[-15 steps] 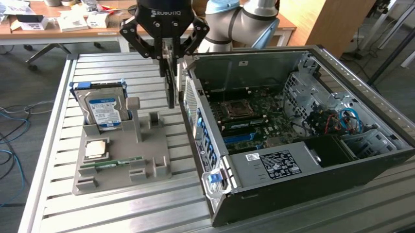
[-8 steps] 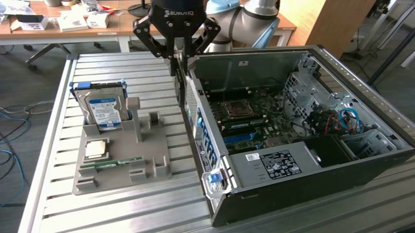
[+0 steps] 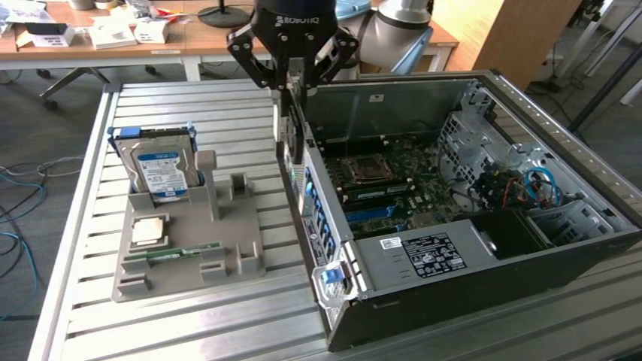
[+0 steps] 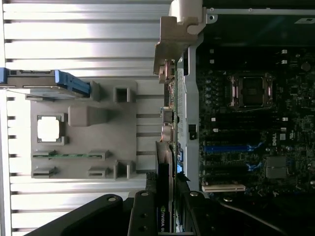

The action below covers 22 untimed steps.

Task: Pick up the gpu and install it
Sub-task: 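Pick up the gpu and move the gpu toward the slot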

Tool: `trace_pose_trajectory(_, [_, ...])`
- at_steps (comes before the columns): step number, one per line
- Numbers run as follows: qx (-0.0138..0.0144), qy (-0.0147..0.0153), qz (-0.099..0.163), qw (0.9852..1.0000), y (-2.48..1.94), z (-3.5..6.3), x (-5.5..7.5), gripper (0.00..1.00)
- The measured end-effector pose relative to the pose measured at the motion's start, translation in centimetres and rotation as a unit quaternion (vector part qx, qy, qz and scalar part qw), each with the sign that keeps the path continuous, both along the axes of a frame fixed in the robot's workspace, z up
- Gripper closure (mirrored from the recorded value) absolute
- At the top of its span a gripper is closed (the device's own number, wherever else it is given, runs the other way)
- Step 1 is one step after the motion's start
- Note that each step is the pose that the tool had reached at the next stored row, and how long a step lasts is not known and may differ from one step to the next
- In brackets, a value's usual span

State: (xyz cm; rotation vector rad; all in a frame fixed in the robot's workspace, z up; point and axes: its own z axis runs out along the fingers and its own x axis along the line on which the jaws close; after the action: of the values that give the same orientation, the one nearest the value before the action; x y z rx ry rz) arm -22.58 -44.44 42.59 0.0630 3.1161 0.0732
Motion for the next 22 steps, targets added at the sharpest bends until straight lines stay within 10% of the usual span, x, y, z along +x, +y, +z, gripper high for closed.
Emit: trace_pose_trajectory(22, [0.0001,0.0000,0.000,1.0000,0.00,0.00,5.5,0.73])
